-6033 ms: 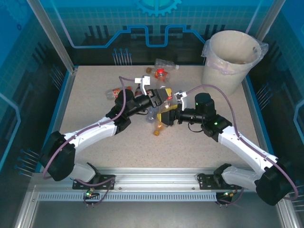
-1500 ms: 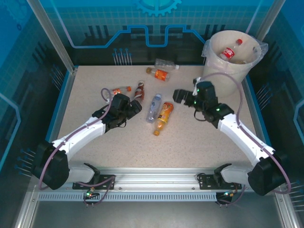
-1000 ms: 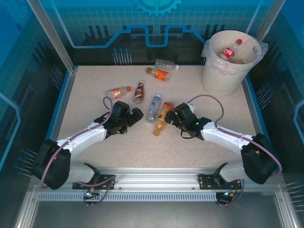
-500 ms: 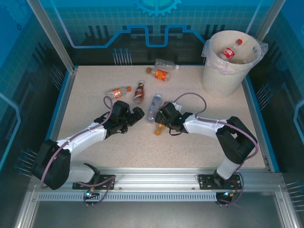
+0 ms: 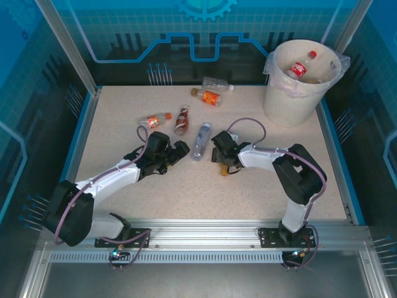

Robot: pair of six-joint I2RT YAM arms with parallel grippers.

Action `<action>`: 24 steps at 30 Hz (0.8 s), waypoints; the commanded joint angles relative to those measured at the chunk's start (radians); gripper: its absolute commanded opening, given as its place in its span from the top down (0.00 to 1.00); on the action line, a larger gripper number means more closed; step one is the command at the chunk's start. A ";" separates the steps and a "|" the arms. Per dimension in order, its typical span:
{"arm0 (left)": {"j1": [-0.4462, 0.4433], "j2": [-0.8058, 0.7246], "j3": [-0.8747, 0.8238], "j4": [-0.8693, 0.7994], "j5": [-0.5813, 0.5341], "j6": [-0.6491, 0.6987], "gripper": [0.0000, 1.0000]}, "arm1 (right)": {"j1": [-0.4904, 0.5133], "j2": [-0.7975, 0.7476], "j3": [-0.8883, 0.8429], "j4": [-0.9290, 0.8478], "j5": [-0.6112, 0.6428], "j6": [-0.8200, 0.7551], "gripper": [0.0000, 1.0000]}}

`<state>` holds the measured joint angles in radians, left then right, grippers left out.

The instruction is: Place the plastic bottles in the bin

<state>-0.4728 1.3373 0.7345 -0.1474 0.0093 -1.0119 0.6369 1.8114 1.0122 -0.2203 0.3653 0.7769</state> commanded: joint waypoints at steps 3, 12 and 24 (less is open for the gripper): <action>-0.028 0.047 0.064 0.007 0.032 0.058 0.01 | -0.031 0.053 0.060 -0.030 -0.063 -0.165 0.30; -0.084 0.118 0.179 -0.043 -0.017 0.114 0.01 | -0.033 -0.038 0.003 -0.017 -0.028 -0.225 0.45; -0.106 0.136 0.199 -0.028 -0.022 0.102 0.01 | -0.074 -0.287 -0.119 0.000 -0.066 -0.317 0.59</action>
<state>-0.5705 1.4590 0.8974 -0.1593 -0.0029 -0.9325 0.5865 1.5932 0.9161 -0.2356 0.3267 0.4843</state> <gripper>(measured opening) 0.989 0.583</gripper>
